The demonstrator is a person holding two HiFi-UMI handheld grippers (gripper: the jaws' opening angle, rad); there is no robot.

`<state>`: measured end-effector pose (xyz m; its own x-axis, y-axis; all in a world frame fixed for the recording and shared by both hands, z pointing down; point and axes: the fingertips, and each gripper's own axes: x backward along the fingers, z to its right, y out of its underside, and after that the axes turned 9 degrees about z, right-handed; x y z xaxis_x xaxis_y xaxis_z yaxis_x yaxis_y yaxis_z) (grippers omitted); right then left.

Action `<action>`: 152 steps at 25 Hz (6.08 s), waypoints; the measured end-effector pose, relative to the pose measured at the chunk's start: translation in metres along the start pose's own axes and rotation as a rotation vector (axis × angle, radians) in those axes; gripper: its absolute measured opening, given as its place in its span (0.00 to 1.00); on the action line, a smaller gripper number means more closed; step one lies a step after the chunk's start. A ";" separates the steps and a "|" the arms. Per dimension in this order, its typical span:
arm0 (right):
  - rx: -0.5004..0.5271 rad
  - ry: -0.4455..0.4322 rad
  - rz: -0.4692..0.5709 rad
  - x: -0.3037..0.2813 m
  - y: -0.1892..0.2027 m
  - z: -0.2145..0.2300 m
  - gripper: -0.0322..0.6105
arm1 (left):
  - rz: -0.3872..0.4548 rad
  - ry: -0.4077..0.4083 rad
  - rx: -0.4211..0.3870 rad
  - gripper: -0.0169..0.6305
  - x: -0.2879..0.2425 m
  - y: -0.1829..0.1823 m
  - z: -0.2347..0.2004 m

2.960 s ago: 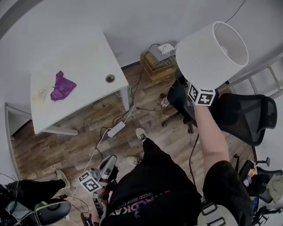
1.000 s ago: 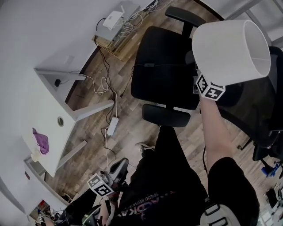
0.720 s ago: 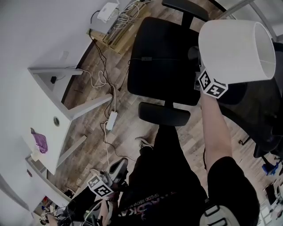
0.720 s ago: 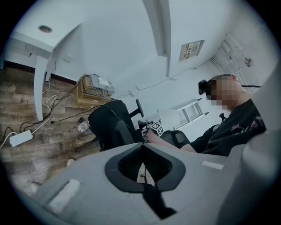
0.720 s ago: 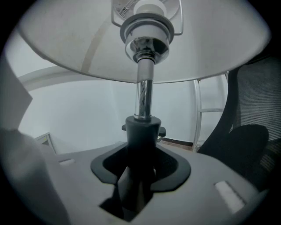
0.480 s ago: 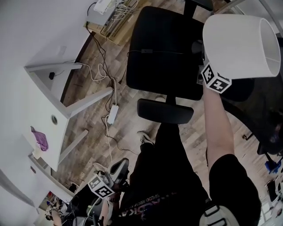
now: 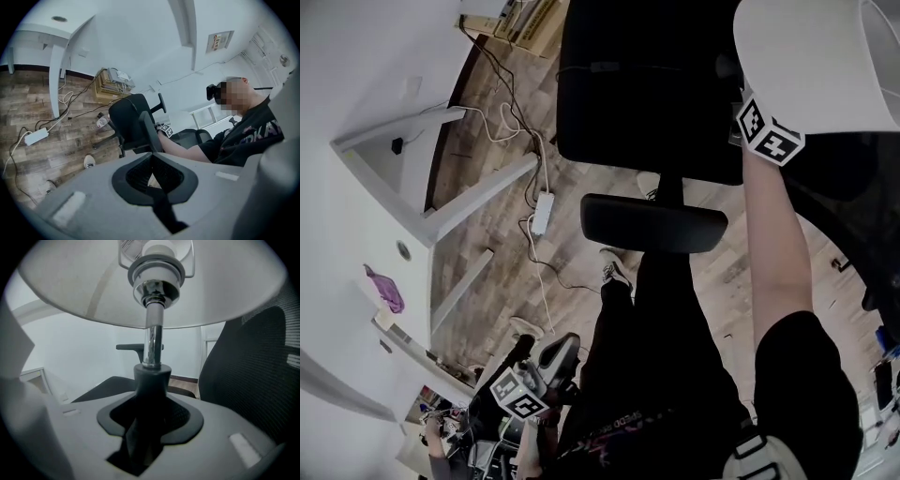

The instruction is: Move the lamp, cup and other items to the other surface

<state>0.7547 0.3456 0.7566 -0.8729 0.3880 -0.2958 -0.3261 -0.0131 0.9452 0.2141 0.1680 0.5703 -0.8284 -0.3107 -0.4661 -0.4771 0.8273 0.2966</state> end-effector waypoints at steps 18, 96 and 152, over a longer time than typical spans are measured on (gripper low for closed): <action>0.018 -0.004 -0.027 -0.004 0.041 0.000 0.30 | -0.017 -0.015 0.052 0.02 -0.011 0.010 -0.012; 0.044 -0.187 -0.209 0.288 -0.075 -0.066 0.13 | 0.420 0.335 -0.205 0.02 0.207 -0.013 0.004; 0.138 -2.000 -0.713 0.727 -0.014 -0.604 0.06 | 0.840 0.268 -0.184 0.03 0.372 0.036 -0.033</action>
<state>-0.0949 0.0715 0.4447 0.8568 0.5065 -0.0969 -0.2401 0.5581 0.7942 -0.1207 0.0664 0.4352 -0.9550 0.2446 0.1677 0.2960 0.7499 0.5917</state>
